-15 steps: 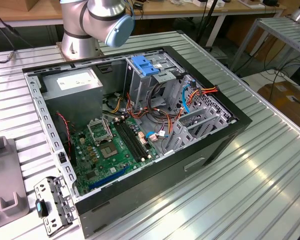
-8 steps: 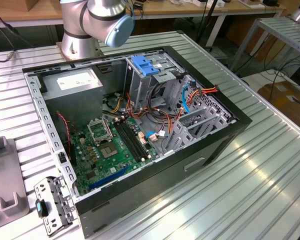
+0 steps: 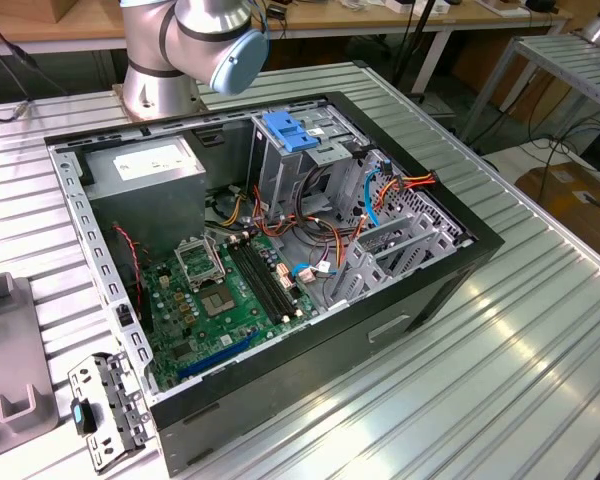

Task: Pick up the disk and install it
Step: 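Pick up the disk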

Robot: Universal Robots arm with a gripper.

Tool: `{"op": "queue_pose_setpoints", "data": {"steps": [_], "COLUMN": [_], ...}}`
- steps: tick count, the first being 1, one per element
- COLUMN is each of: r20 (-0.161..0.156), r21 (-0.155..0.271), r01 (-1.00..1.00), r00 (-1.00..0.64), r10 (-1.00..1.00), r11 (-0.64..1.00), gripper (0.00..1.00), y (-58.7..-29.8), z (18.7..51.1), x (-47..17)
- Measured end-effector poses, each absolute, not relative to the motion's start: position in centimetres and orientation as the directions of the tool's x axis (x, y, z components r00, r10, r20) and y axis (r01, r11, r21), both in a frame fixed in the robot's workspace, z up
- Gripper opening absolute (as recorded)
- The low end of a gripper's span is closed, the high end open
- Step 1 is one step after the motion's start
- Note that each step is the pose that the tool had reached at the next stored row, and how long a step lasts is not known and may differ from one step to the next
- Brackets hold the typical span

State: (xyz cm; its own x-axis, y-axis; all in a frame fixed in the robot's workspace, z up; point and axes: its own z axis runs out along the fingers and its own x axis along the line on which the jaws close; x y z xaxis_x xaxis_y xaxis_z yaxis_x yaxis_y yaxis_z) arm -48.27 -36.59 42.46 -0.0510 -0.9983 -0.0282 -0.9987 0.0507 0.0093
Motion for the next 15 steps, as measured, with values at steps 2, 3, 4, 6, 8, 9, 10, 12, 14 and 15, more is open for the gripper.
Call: {"op": "queue_pose_setpoints", "data": {"steps": [2,3,4,6,8,9,10,12,14,15], "r20": [-0.028,-0.028,-0.028,-0.028,-0.028,-0.028,-0.028,-0.028,-0.028,-0.028], "r21": [0.01,0.01,0.01,0.01,0.011,0.011,0.011,0.011,0.012,0.012], "r01": [-0.999,-0.999,-0.999,-0.999,-0.999,-0.999,-0.999,-0.999,-0.999,-0.999], "r00": [-0.051,-0.051,-0.051,-0.051,-0.051,-0.051,-0.051,-0.051,-0.051,-0.051], "r10": [-0.998,-0.998,-0.998,-0.998,-0.998,-0.998,-0.998,-0.998,-0.998,-0.998], "r11": [0.051,0.051,0.051,0.051,0.051,0.051,0.051,0.051,0.051,0.051], "gripper": [0.37,0.37,0.37,0.37,0.37,0.37,0.37,0.37,0.37,0.37], "y": [-36.6,-36.6,-36.6,-36.6,-36.6,-36.6,-36.6,-36.6,-36.6,-36.6], "z": [42.6,42.6,42.7,42.8,42.9,43.0,43.0,43.2,43.4,43.5], "x": [-48.3,-48.3,-48.3,-48.3,-48.3,-48.3,-48.3,-48.3,-48.3,-48.3]}}
